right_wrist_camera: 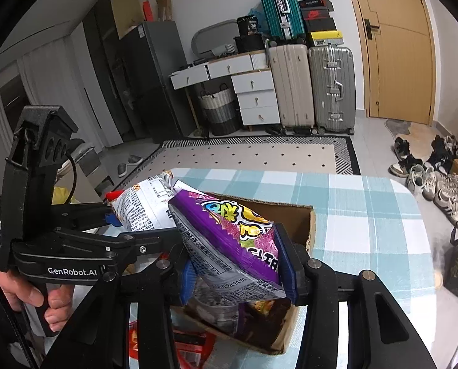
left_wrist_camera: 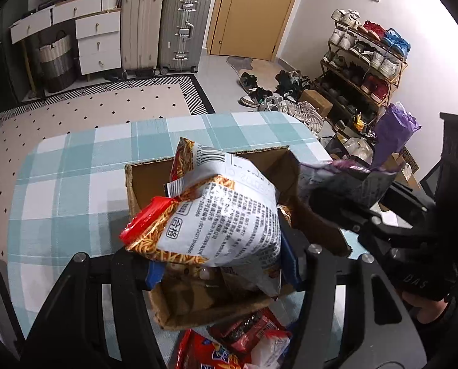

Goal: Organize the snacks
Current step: 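Open both tools to drop the candy bag and noodle bag into the box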

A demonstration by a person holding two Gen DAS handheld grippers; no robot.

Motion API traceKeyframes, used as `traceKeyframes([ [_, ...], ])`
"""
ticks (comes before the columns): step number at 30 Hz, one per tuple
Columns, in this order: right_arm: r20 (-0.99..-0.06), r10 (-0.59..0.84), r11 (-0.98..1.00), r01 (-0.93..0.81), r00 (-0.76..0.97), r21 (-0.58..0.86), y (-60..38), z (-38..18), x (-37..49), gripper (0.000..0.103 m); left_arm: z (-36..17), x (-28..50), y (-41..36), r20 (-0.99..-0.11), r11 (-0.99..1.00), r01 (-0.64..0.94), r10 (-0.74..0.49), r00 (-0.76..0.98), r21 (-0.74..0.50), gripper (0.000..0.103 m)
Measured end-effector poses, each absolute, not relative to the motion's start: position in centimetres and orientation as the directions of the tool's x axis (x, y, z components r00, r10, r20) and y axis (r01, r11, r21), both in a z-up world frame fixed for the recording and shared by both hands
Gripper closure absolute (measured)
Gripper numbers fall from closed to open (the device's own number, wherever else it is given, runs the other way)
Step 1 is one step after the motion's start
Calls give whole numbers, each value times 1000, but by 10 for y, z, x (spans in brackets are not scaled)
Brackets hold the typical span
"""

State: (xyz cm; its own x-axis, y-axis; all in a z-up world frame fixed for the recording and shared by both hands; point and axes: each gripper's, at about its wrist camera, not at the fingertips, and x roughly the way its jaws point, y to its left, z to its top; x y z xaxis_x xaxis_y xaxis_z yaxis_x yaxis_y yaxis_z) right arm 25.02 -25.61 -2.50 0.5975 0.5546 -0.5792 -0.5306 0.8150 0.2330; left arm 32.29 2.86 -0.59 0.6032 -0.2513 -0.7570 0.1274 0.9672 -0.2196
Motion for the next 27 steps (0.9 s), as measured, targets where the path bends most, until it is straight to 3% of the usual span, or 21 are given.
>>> traceKeyframes([
  [2,-585,548,821,-520,598,236,-256,-33,256,49,-13,329,32,-756,967,114,-249,606,-228,42],
  [3,-587,528,832,-512,614,214,-255,-34,257,47,-17,333,36,-761,972,86,-224,609,-217,32],
  [4,-582,508,843,-507,634,183,-255,-37,258,37,-21,337,39,-768,977,67,-203,607,-205,19],
  [5,-574,511,841,-508,639,183,-256,-39,258,26,-24,339,42,-773,978,59,-195,604,-201,18],
  [6,-562,525,835,-514,639,195,-259,-40,257,24,-26,340,45,-770,976,57,-200,606,-208,18],
  [14,-531,518,843,-505,670,185,-276,-30,243,24,-24,333,61,-760,972,36,-205,617,-233,18],
  [27,-464,530,839,-517,710,168,-290,8,189,19,25,270,67,-726,978,4,-159,669,-210,18],
])
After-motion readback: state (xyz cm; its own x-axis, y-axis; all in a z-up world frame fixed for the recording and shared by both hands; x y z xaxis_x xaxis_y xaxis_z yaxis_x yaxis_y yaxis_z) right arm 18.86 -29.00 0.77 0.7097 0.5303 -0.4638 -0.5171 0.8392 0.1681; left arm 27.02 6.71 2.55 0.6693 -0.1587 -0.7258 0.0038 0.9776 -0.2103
